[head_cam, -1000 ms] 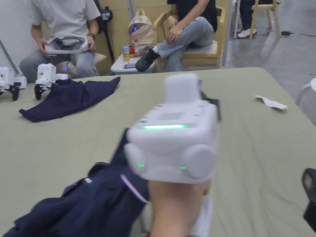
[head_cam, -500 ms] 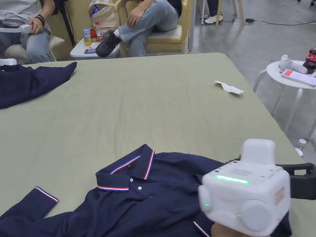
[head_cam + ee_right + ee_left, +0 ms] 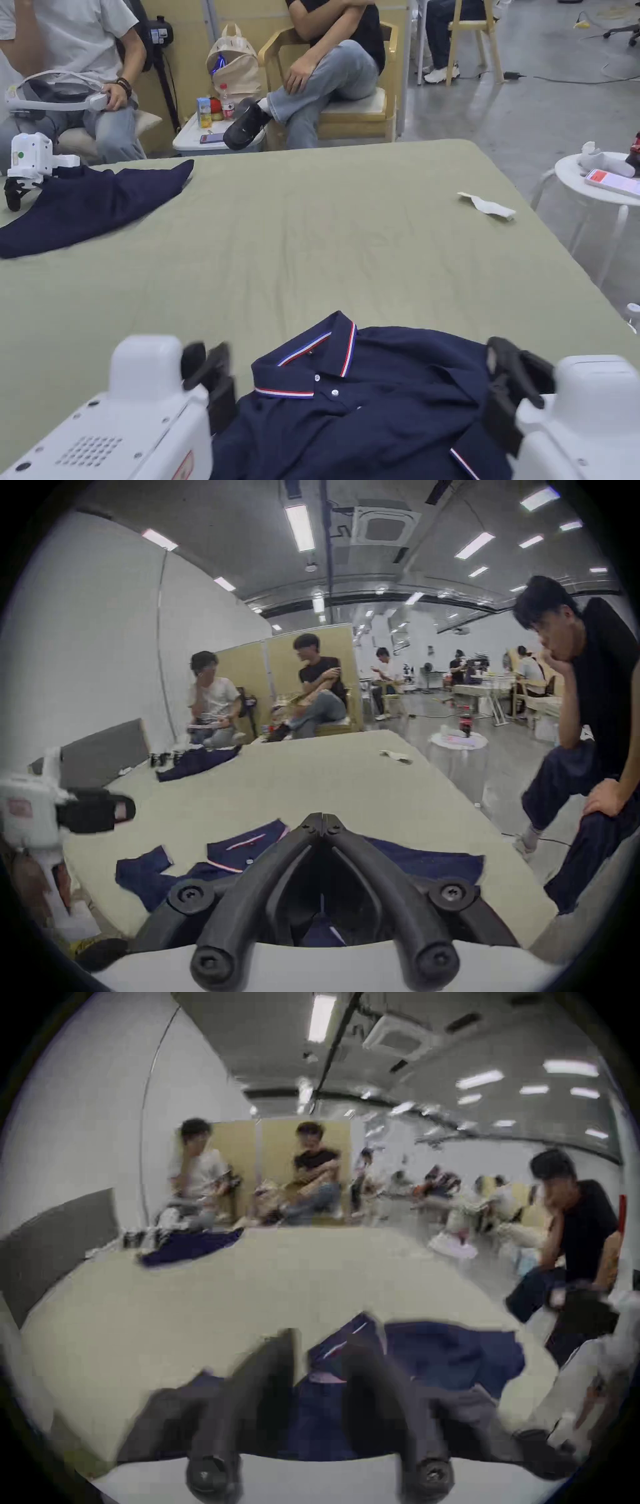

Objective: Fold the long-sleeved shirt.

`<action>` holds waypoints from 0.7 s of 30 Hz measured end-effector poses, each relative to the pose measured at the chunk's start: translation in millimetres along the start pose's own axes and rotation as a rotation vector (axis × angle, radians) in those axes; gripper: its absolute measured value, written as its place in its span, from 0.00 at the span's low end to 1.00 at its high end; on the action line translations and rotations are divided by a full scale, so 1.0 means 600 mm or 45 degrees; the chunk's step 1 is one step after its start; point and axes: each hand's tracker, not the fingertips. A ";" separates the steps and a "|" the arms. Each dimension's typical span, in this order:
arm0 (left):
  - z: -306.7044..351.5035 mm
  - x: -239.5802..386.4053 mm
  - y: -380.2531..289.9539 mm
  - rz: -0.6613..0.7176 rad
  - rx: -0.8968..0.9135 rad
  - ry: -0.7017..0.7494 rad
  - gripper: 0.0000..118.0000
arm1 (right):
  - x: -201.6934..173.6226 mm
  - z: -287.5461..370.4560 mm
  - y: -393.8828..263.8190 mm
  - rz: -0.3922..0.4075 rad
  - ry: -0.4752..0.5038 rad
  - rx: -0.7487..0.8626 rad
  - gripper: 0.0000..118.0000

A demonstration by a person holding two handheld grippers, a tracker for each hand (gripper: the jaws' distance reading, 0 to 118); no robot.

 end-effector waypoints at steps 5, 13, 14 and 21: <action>0.008 -0.013 -0.083 0.128 -0.160 0.063 0.00 | -0.037 -0.013 -0.026 -0.024 0.048 -0.054 0.01; -0.007 0.018 -0.077 0.129 -0.102 -0.183 0.00 | 0.023 -0.001 -0.026 0.013 -0.135 -0.046 0.01; -0.011 0.024 -0.073 0.129 -0.103 -0.184 0.00 | 0.040 0.005 -0.027 0.008 -0.174 -0.042 0.01; -0.026 0.062 -0.064 0.106 -0.115 -0.243 0.00 | 0.138 0.040 -0.031 -0.049 -0.421 -0.056 0.01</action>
